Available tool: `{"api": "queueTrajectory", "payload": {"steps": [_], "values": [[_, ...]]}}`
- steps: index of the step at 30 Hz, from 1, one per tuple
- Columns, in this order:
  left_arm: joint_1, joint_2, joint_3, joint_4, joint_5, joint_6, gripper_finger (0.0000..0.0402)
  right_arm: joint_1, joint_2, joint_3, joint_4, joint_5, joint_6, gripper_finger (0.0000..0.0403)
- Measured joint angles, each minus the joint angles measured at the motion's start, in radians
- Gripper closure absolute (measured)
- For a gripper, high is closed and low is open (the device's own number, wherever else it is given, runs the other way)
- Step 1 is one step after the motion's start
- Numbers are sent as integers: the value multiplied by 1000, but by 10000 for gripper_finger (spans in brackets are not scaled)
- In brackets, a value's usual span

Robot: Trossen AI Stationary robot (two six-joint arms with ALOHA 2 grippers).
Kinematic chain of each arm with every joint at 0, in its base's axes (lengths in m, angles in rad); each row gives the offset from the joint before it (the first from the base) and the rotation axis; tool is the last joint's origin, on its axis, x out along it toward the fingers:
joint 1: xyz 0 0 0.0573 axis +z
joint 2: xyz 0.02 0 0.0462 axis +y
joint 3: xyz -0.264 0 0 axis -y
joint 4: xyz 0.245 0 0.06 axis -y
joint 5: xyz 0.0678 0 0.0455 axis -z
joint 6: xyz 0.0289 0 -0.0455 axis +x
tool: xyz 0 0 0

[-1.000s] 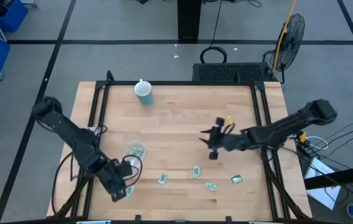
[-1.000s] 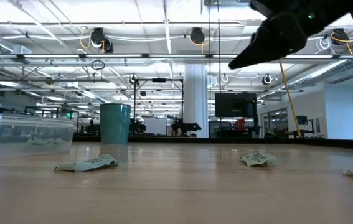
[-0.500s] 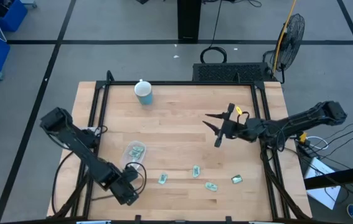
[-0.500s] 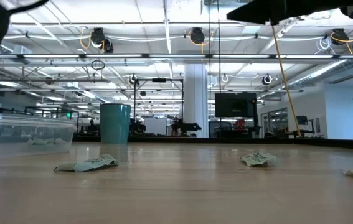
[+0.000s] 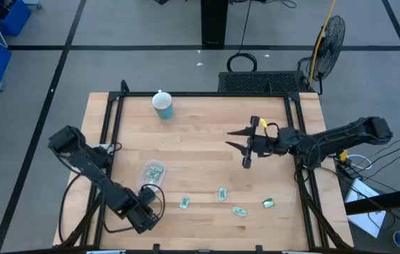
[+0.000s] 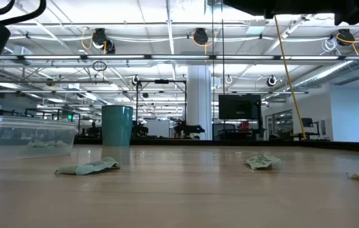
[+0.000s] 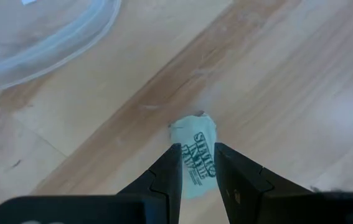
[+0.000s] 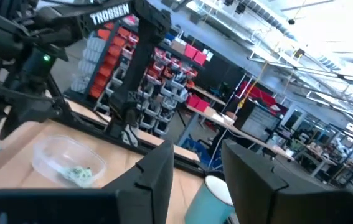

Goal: Pick and place Stevia / Truvia into bins
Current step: Put the stevia packet into the transparent container

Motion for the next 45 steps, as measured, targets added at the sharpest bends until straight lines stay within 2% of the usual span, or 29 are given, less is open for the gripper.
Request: {"api": "queueTrajectory", "payload": {"steps": [8, 12, 17, 18, 23, 29, 32, 35, 41, 45], "values": [[-15, 51, 0, 0, 22, -1, 305, -13, 24, 1, 0, 1, 9, 275], [-15, 64, 1, 15, 36, 69, 310, -12, 26, 1, -8, -1, 57, 275], [10, 28, 0, 16, 41, 152, 386, -11, 26, 1, -33, -2, 88, 275], [15, 15, 0, 10, 40, 153, 392, -11, 26, 1, -30, -2, 99, 275], [49, -86, 16, -43, 23, 205, 397, -11, 26, 1, -51, -2, 129, 275], [109, -210, 62, -317, -170, 281, 398, -11, 41, 1, -71, -2, 160, 275], [164, -233, 61, -457, -225, 292, 395, -11, 63, 1, -66, -2, 162, 275], [225, -235, 40, -516, -227, 305, 393, -11, 98, 1, -70, -2, 179, 275], [319, -234, -7, -418, -160, 472, 391, -9, 132, 1, -157, -1, 218, 275], [359, -234, -13, -429, -124, 528, 366, 18, 132, 1, -235, 29, 276, 275]]}}
